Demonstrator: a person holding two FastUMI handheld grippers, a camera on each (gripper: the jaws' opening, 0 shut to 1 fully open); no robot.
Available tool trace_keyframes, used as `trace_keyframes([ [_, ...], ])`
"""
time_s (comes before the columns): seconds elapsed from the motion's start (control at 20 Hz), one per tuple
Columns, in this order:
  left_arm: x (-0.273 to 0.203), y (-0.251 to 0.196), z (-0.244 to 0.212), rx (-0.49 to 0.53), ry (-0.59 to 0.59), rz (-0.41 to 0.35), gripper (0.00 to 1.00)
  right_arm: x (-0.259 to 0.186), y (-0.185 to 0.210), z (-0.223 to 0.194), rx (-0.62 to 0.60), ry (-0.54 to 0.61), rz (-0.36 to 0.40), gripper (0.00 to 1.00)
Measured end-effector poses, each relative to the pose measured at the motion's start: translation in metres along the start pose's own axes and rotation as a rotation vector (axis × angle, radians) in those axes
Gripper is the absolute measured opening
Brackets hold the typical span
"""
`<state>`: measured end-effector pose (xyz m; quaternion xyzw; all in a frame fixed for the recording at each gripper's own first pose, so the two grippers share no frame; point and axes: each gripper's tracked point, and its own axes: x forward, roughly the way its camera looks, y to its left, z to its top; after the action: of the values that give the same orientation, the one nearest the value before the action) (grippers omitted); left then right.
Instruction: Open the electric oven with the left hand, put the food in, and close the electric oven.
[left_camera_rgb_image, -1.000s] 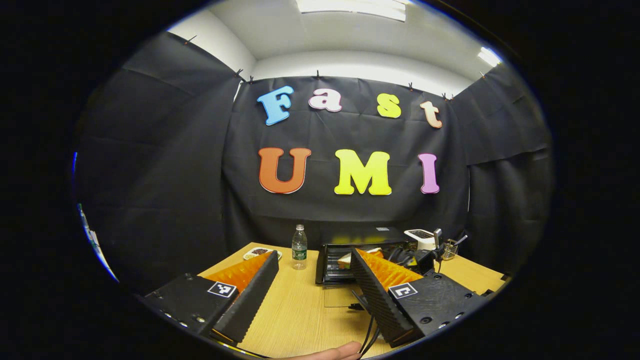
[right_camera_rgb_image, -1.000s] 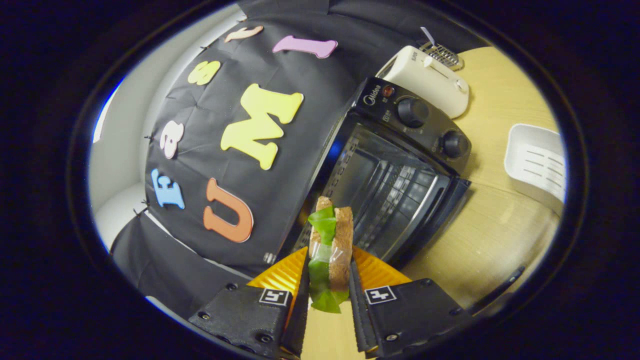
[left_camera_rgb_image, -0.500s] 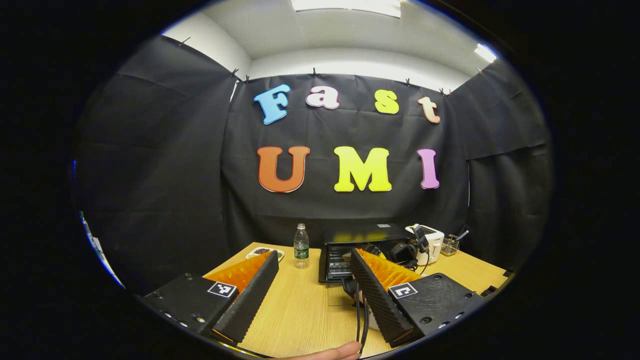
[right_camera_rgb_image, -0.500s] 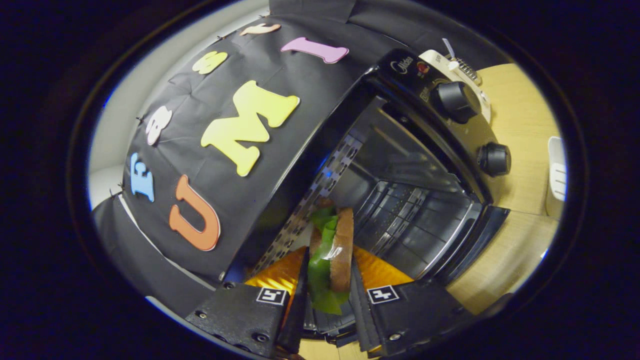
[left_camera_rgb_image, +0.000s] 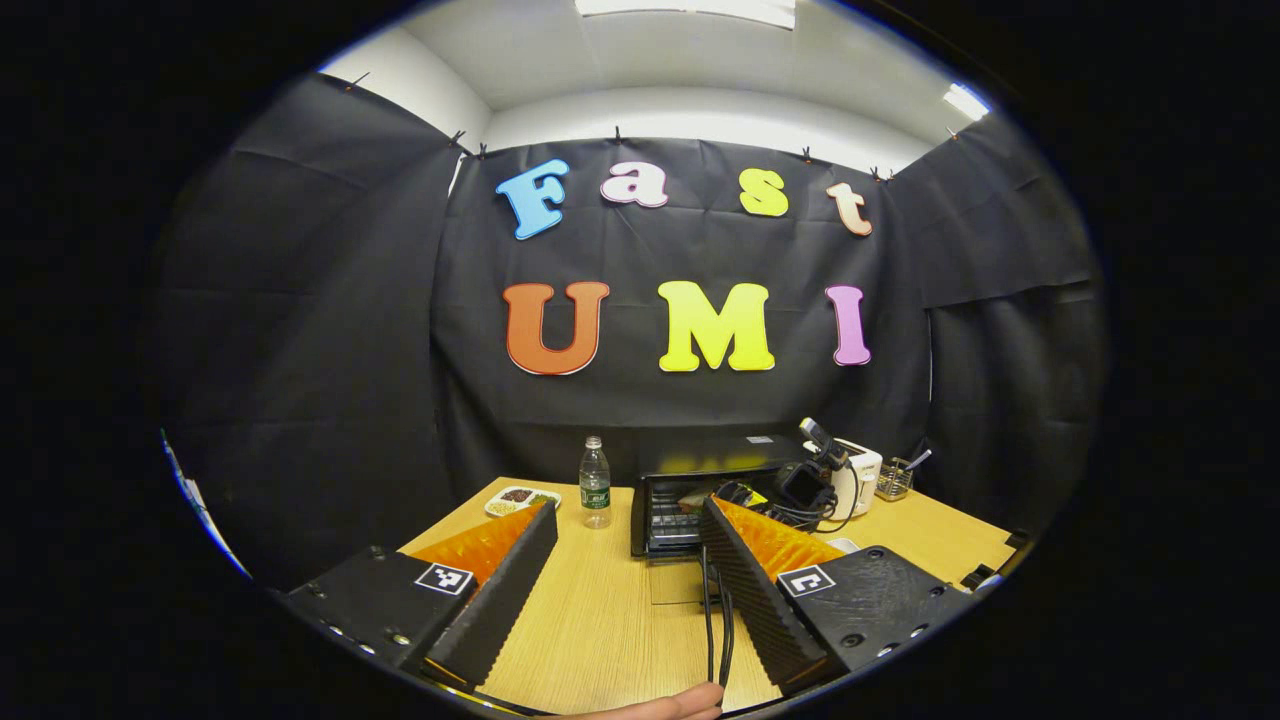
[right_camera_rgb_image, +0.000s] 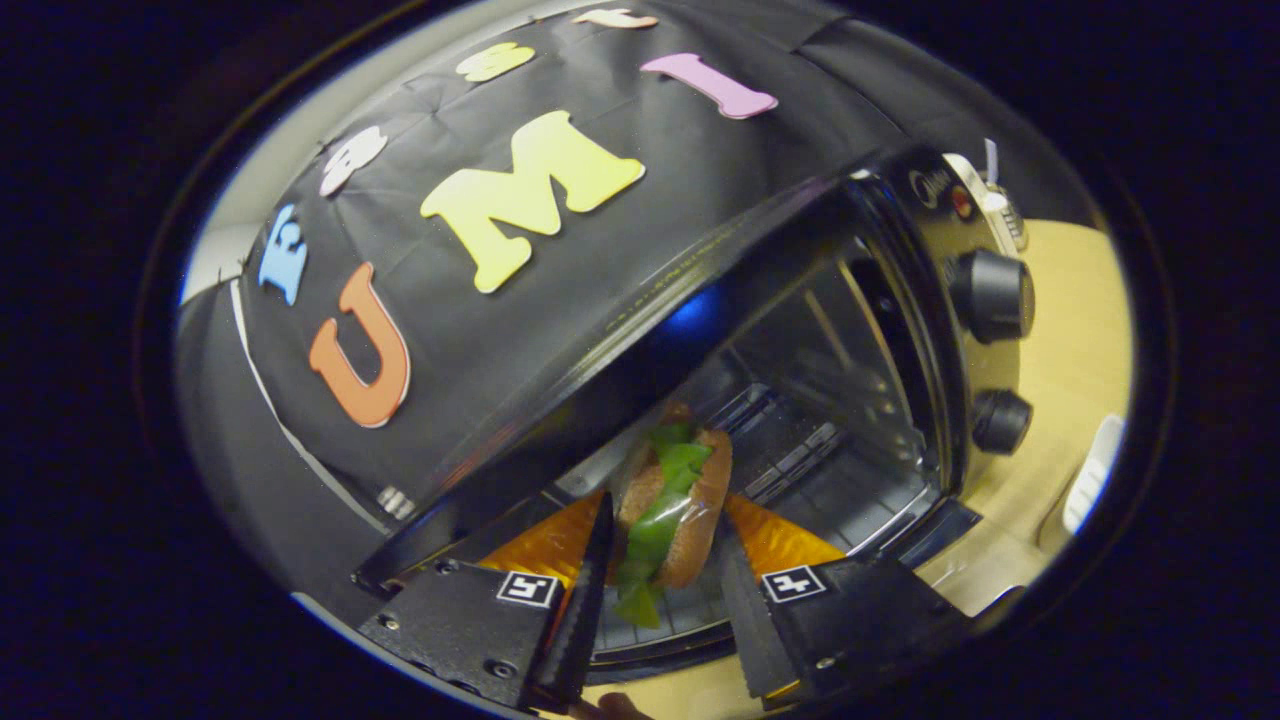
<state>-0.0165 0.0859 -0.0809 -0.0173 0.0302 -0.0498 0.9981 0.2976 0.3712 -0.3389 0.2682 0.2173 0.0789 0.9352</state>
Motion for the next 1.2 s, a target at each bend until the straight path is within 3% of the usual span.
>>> trace_keyframes([
  [0.05, 0.0, -0.002, 0.0, -0.004, 0.0, -0.005, 0.95, 0.0, -0.002, 0.0, -0.028, 0.016, -0.005, 0.63],
  [0.25, 0.003, -0.011, -0.01, -0.009, 0.028, -0.023, 0.95, -0.003, -0.016, -0.009, -0.068, 0.078, -0.038, 0.8],
  [0.75, 0.006, -0.017, -0.016, 0.013, 0.049, -0.032, 0.95, -0.016, -0.022, -0.017, -0.268, 0.214, -0.075, 0.96],
  [0.9, 0.009, -0.014, -0.02, 0.001, 0.058, -0.028, 0.95, -0.021, -0.016, -0.017, -0.328, 0.239, -0.064, 0.96],
  [0.95, 0.009, -0.014, -0.022, 0.001, 0.062, -0.026, 0.95, -0.023, -0.016, -0.018, -0.355, 0.249, -0.065, 0.89],
  [1.0, 0.011, -0.013, -0.024, 0.001, 0.066, -0.021, 0.95, -0.025, -0.016, -0.02, -0.383, 0.262, -0.063, 0.97],
  [1.2, 0.012, -0.01, -0.031, -0.004, 0.082, -0.011, 0.95, -0.032, -0.015, -0.025, -0.47, 0.331, -0.056, 0.98],
])
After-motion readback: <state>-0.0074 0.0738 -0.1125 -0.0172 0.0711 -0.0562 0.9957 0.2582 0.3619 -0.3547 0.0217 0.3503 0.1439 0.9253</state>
